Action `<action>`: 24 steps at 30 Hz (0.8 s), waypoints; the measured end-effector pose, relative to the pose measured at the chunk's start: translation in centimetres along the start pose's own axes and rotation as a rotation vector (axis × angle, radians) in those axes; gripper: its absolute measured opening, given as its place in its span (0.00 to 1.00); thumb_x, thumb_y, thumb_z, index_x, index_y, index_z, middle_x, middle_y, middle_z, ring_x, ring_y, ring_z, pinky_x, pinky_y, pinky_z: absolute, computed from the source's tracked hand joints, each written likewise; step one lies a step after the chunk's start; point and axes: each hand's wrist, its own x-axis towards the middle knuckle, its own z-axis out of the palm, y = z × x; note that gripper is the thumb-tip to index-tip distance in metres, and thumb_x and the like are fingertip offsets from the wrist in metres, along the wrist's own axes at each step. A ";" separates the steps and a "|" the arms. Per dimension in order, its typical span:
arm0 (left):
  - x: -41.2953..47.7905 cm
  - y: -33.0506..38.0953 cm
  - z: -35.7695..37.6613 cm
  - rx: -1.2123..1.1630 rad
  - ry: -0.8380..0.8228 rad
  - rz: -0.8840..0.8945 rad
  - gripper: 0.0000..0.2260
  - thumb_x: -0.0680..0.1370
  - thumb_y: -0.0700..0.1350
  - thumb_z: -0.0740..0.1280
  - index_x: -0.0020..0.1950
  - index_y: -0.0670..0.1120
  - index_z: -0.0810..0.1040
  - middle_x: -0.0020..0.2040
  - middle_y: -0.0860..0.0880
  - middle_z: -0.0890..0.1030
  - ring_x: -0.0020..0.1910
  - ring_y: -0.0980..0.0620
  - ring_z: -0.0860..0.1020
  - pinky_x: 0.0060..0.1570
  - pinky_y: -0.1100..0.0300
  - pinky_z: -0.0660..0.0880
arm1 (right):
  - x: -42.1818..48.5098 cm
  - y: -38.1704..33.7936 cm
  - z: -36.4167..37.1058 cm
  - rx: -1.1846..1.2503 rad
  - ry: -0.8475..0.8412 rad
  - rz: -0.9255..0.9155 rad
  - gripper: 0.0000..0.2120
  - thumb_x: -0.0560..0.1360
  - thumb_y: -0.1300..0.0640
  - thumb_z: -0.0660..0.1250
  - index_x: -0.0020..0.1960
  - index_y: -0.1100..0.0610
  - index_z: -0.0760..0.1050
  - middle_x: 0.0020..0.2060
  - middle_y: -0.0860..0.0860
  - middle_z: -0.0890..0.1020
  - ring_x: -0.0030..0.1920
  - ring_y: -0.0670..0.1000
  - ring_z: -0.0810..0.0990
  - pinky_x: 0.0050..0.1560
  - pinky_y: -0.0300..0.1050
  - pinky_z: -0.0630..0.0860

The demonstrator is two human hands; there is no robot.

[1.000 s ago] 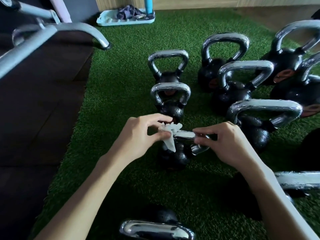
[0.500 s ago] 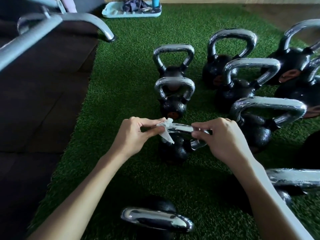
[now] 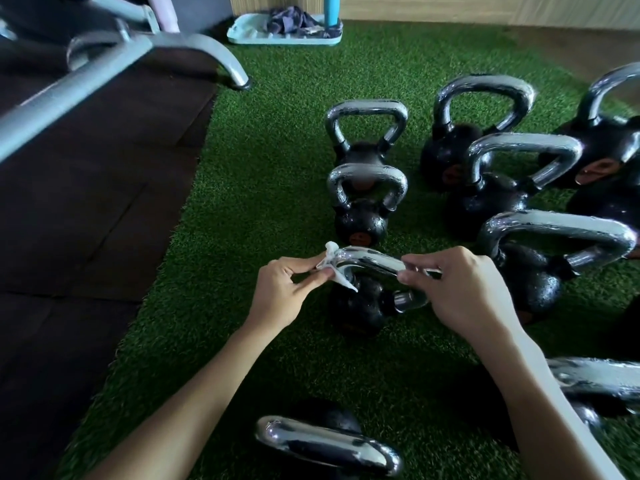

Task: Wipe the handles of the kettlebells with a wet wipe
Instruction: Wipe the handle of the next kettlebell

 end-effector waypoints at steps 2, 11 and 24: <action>0.8 0.0 0.6 0.000 -0.009 -0.027 0.15 0.74 0.52 0.75 0.59 0.49 0.85 0.55 0.55 0.86 0.56 0.60 0.83 0.60 0.54 0.80 | -0.4 -0.2 0.2 0.001 0.032 0.037 0.14 0.73 0.42 0.73 0.57 0.43 0.84 0.47 0.46 0.87 0.36 0.48 0.81 0.36 0.42 0.74; 3.6 0.5 2.7 0.104 -0.106 -0.262 0.19 0.75 0.59 0.74 0.61 0.51 0.85 0.58 0.54 0.85 0.56 0.63 0.80 0.55 0.72 0.73 | -1.0 -1.3 1.5 0.130 0.064 0.182 0.15 0.70 0.39 0.75 0.52 0.45 0.85 0.42 0.44 0.87 0.43 0.48 0.83 0.45 0.44 0.80; 4.0 1.3 3.7 -0.267 0.177 -0.513 0.13 0.72 0.52 0.79 0.53 0.48 0.88 0.49 0.53 0.87 0.52 0.58 0.83 0.47 0.70 0.72 | 1.6 -0.3 0.4 0.421 -0.217 0.127 0.04 0.73 0.50 0.76 0.48 0.45 0.86 0.38 0.36 0.85 0.39 0.32 0.81 0.40 0.31 0.72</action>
